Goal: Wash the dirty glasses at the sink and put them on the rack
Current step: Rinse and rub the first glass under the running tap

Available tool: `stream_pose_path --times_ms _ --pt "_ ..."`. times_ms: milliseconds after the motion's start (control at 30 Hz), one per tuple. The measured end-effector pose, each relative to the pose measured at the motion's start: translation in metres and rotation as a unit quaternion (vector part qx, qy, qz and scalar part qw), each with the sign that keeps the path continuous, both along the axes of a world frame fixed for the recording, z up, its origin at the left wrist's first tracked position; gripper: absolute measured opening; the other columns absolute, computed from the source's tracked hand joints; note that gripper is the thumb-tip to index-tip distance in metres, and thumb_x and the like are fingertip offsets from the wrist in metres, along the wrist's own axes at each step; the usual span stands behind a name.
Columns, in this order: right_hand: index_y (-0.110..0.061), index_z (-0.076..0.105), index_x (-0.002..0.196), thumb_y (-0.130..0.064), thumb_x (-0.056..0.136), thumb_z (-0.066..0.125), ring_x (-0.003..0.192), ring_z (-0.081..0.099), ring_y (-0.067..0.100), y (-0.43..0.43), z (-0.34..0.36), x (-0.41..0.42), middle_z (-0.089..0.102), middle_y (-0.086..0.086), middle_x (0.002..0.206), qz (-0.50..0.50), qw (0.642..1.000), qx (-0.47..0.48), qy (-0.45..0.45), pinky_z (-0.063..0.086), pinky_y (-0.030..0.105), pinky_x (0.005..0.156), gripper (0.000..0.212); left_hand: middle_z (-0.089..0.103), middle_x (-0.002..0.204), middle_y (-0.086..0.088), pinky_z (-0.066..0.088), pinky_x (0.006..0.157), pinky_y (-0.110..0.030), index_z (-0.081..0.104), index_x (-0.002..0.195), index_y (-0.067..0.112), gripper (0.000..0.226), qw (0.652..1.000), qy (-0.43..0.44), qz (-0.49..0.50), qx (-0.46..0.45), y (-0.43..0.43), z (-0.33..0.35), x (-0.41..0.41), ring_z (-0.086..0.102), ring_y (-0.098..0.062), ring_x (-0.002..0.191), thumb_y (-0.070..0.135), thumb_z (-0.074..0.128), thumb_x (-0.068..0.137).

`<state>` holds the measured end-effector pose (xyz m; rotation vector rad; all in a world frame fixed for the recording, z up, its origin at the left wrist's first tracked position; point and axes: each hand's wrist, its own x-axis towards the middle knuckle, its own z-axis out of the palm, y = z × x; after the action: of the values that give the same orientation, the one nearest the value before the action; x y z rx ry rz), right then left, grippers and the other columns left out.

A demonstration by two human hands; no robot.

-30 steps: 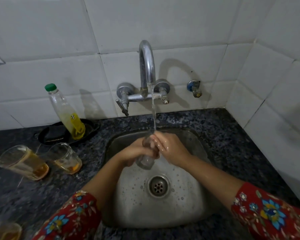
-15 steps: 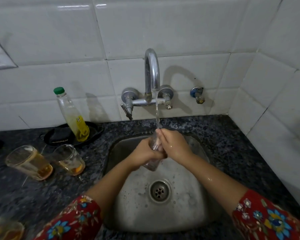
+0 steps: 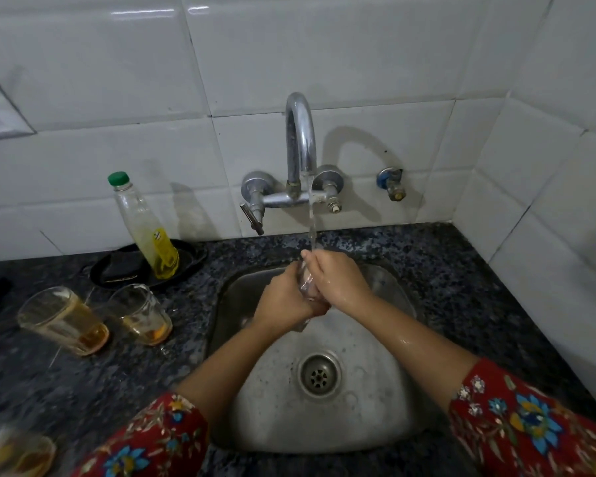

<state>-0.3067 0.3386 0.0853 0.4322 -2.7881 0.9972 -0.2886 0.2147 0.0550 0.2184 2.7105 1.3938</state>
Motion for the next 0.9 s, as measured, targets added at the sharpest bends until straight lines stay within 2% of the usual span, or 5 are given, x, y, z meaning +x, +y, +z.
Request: stream_pose_path --times_ms 167,300,500,667,900 --pt "-0.01 0.056 0.071 -0.034 0.098 0.04 0.061 0.062 0.019 0.007 -0.01 0.012 0.064 0.002 0.064 0.067 0.987 -0.134 0.059 0.048 0.034 0.062 0.039 0.072 0.09 -0.003 0.055 0.081 -0.032 0.065 0.101 0.011 0.04 0.965 -0.106 -0.117 0.212 -0.015 0.01 -0.01 0.069 -0.018 0.088 0.005 0.079 0.063" --pt "-0.011 0.054 0.069 -0.03 0.102 0.035 0.055 0.059 0.015 -0.003 -0.008 0.012 0.061 0.003 0.06 -0.014 0.979 -0.182 -0.085 0.049 0.033 0.064 0.043 0.069 0.095 0.006 0.055 0.072 -0.032 0.055 0.11 0.022 0.054 0.994 0.038 0.009 -0.104 -0.002 0.01 0.004 0.068 -0.016 0.085 0.029 0.077 0.061" --pt "-0.012 0.065 0.102 -0.016 0.1 0.037 0.061 0.06 0.013 0.01 -0.013 0.022 0.065 0.002 0.071 -0.052 0.846 -0.341 -0.406 0.046 0.023 0.063 0.028 0.062 0.12 -0.006 0.049 0.076 -0.035 0.037 0.133 0.021 0.077 0.888 0.016 -0.09 -0.451 -0.019 0.014 0.011 0.063 -0.028 0.104 0.045 0.076 0.07" --pt "-0.02 0.063 0.096 -0.023 0.096 0.047 0.073 0.063 0.011 0.016 -0.03 0.032 0.067 -0.006 0.084 -0.09 0.818 -0.302 -0.481 0.043 0.026 0.068 0.016 0.064 0.11 -0.01 0.055 0.055 -0.025 0.045 0.134 0.01 0.074 0.941 -0.323 -0.067 -0.076 -0.031 0.001 0.006 0.073 -0.018 0.079 0.042 0.076 0.075" --pt "-0.017 0.061 0.107 -0.024 0.098 0.046 0.084 0.059 0.013 0.014 -0.033 0.049 0.065 -0.002 0.095 -0.088 0.834 -0.285 -0.464 0.044 0.03 0.077 0.019 0.066 0.092 -0.016 0.056 0.062 -0.035 0.064 0.098 0.006 0.046 0.78 -0.492 0.097 0.375 -0.03 -0.05 0.006 0.067 -0.028 0.07 0.049 0.065 0.081"
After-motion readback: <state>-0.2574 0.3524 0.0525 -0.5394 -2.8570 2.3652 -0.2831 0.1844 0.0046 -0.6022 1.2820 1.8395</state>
